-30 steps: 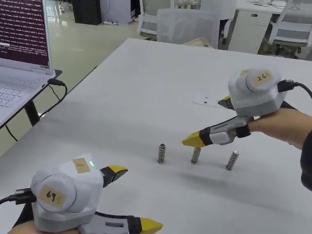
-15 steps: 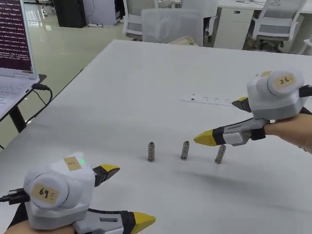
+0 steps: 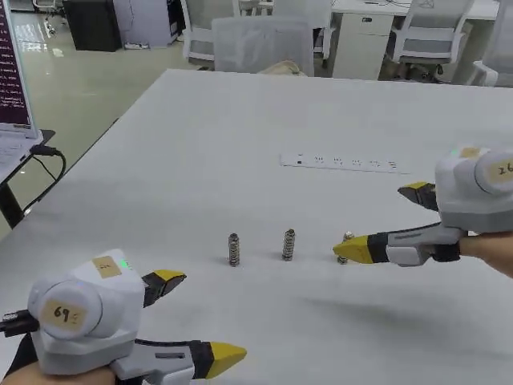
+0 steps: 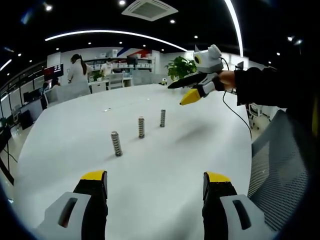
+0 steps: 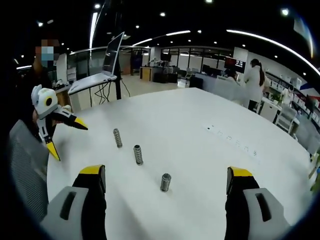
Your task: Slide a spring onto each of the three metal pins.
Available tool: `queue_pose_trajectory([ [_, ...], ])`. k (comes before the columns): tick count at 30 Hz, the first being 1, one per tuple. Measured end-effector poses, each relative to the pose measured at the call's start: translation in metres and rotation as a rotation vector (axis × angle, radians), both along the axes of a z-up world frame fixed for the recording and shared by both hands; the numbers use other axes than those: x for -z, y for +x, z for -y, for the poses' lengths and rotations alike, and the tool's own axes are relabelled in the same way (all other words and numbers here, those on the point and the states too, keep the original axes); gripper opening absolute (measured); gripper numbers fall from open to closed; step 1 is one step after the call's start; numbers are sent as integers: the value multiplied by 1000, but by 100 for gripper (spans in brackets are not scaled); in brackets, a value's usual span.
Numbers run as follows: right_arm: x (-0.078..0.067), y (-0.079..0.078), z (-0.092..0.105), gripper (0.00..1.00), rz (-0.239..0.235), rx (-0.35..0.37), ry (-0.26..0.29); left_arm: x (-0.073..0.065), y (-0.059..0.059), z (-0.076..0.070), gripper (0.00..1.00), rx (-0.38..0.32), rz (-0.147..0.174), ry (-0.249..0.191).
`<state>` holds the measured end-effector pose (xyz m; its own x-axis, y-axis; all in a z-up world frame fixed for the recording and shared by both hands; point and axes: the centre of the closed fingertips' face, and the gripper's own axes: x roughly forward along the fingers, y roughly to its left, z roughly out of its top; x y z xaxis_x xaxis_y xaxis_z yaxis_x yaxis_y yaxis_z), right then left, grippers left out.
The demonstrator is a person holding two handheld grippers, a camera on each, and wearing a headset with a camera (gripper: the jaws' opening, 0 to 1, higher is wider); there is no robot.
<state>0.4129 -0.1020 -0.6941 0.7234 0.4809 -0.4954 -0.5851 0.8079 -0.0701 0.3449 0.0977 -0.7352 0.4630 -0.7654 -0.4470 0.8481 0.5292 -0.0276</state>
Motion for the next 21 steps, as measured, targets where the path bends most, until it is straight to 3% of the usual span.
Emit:
queue_pose_trajectory([
  [15, 15, -39, -21, 100, 31, -36, 35, -1, 3, -5, 75, -32, -14, -32],
  [21, 23, -54, -18, 100, 21, -41, 33, 2, 4, -5, 75, -32, -17, -34],
])
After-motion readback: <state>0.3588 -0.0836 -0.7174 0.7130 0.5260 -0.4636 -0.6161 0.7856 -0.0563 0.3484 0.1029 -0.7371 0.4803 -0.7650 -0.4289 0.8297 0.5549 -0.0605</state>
